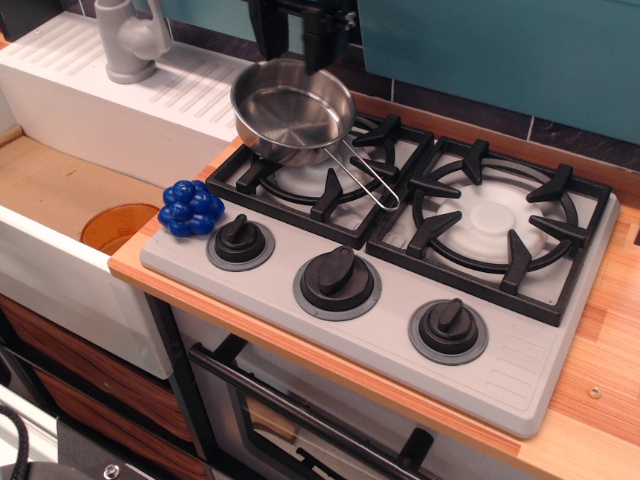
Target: Put pan on stove and put blueberry in pan
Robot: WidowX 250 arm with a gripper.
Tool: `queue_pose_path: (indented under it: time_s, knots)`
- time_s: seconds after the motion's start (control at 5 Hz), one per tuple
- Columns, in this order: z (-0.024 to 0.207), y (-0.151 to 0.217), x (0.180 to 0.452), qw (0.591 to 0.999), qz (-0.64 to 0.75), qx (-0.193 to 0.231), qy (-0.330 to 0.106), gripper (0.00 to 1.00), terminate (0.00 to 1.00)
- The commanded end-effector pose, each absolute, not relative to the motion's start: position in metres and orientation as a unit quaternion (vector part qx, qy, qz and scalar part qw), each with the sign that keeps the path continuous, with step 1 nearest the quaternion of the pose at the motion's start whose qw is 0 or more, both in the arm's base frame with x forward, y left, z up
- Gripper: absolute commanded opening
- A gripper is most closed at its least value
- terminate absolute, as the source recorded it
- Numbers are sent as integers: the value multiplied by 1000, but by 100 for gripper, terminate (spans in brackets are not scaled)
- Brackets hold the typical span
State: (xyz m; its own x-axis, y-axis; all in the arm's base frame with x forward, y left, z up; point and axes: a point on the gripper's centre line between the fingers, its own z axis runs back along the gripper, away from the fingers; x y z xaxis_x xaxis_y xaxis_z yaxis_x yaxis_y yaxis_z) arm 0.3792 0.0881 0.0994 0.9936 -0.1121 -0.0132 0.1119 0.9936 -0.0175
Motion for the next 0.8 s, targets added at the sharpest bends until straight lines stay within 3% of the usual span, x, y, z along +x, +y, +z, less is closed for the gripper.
queue_pose_path:
  time_s: [0.0,0.4,0.6]
  knots:
    - [157,80,380,997,-61,23,-28,100,0]
    - [183,77,356,997,-70,38,-14,100,0]
    - [183,77,356,997,-70,38,-14,100,0]
